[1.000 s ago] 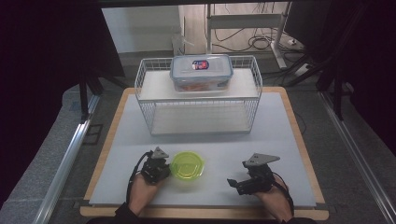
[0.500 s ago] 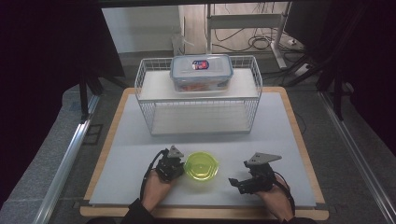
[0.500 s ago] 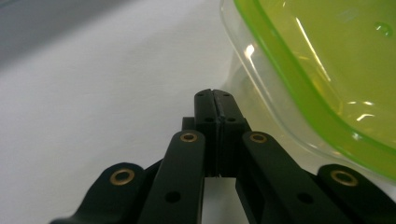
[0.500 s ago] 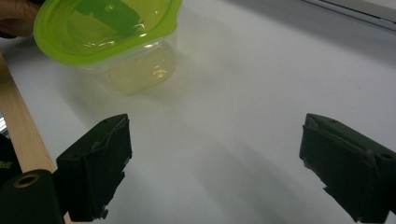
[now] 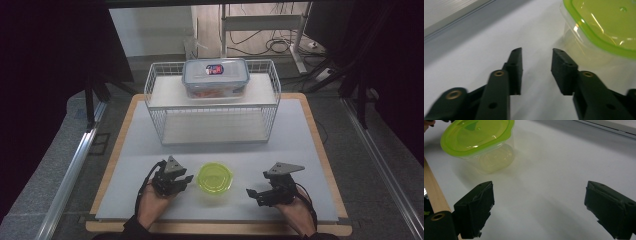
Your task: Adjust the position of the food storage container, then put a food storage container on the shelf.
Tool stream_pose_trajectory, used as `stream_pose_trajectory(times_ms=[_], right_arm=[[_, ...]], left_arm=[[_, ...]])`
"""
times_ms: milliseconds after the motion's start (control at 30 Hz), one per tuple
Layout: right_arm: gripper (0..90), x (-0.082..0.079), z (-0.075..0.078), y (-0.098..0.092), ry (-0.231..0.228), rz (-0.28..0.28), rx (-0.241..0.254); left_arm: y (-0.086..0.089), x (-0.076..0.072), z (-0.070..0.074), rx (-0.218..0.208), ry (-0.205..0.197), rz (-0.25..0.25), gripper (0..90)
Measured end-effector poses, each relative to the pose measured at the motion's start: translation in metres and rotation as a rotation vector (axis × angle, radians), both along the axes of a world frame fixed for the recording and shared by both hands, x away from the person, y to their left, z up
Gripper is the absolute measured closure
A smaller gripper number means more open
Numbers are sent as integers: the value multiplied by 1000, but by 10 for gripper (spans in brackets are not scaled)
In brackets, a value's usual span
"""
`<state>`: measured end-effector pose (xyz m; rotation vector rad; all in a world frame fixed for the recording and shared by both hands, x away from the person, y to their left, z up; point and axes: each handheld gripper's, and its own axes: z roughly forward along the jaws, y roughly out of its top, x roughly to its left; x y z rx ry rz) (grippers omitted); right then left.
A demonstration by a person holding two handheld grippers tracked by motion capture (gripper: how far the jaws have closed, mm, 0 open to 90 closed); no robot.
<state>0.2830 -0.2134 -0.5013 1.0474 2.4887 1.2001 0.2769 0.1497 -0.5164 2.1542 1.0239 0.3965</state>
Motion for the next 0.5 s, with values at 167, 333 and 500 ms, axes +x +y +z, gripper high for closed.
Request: stream_pose_trajectory(times_ms=[167,333,500], right_arm=[[83,0,0,1,8,-9,4],[28,1,-1,2,33,-40,21],[17,0,0,4,55,-49,22]], left_arm=[[12,-7,3,-48,-2,-2,317],[21,-17,4,-97,-7,-2,177],[30,-28,5,-133,-30,13,106]])
